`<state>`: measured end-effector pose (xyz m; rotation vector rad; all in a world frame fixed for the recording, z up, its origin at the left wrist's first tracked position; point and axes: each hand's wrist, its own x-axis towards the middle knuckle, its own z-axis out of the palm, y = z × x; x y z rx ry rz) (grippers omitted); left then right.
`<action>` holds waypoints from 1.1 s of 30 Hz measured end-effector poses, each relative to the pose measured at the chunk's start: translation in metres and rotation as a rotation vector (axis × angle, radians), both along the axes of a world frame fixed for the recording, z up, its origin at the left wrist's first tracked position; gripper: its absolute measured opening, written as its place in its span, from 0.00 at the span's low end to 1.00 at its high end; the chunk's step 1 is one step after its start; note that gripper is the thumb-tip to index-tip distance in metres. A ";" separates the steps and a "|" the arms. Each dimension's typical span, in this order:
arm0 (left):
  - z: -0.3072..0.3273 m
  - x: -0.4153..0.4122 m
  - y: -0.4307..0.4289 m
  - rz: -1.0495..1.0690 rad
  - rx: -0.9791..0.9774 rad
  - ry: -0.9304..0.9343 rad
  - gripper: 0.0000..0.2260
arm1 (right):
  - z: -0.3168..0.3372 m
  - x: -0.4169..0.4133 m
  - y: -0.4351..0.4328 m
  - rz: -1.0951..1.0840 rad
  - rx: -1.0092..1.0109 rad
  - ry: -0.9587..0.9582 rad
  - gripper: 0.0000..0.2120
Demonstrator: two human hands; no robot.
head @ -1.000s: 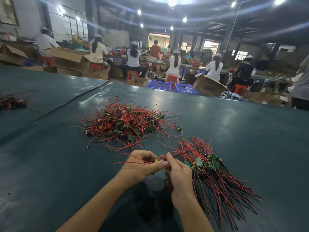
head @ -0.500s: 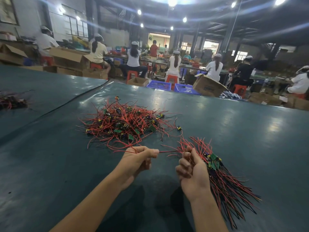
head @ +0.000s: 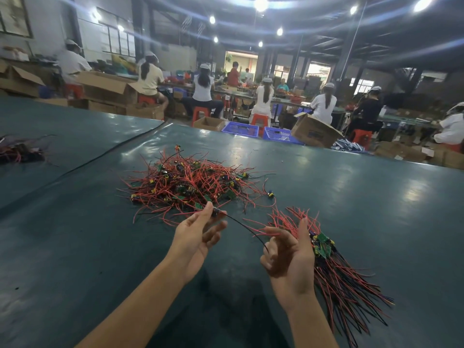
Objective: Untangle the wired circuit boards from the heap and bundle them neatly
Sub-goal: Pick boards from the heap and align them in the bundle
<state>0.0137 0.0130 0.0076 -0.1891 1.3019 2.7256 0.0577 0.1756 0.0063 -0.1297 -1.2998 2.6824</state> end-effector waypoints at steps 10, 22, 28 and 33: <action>0.002 0.001 0.001 -0.251 -0.122 0.043 0.18 | -0.008 -0.001 -0.014 0.016 0.301 -0.094 0.24; -0.004 0.010 0.007 -0.556 -0.150 -0.085 0.13 | -0.006 0.004 -0.030 0.055 0.241 -0.151 0.08; -0.012 0.016 0.015 -0.601 -0.058 0.043 0.09 | -0.003 0.004 -0.031 -0.032 0.108 -0.179 0.11; -0.021 0.019 0.022 -0.470 -0.221 0.326 0.09 | -0.007 0.002 -0.029 -0.126 0.218 -0.162 0.11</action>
